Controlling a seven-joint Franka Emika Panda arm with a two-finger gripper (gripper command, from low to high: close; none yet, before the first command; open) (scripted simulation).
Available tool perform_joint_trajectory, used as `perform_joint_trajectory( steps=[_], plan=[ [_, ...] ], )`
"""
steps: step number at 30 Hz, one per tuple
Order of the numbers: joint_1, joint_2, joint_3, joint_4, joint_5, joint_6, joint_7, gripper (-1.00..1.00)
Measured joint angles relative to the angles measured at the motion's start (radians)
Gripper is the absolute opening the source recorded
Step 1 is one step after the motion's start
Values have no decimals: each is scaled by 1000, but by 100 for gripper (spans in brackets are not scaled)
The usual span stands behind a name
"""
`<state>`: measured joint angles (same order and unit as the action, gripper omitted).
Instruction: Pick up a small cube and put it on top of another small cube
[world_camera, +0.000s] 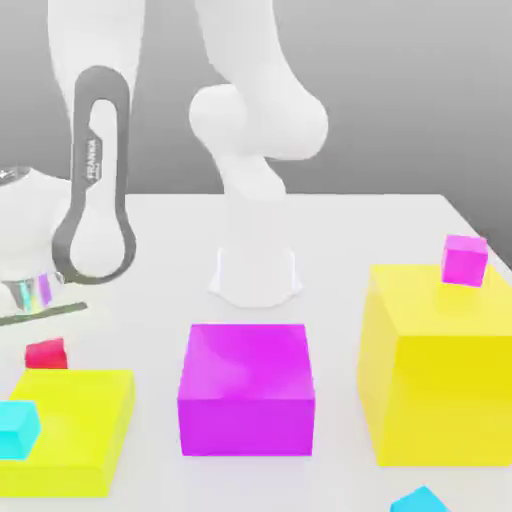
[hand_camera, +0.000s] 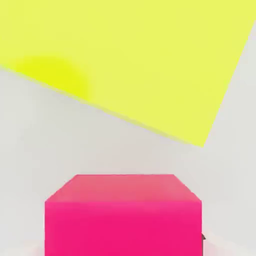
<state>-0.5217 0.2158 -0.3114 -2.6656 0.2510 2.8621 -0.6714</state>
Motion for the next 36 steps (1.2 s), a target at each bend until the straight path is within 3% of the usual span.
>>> perform_joint_trajectory(
  steps=[4,10,28,32,33,36],
  plan=[
    [41,-79,-50,6,-116,-81,157,-100],
    [104,-87,-61,93,-162,-179,463,-100],
    [289,-86,-40,372,-181,-450,1314,-100],
    [284,18,-16,373,-118,-352,1320,-100],
    [280,40,-10,371,-106,-329,1313,100],
    [280,40,-10,371,-106,-329,1313,100]
  ],
)
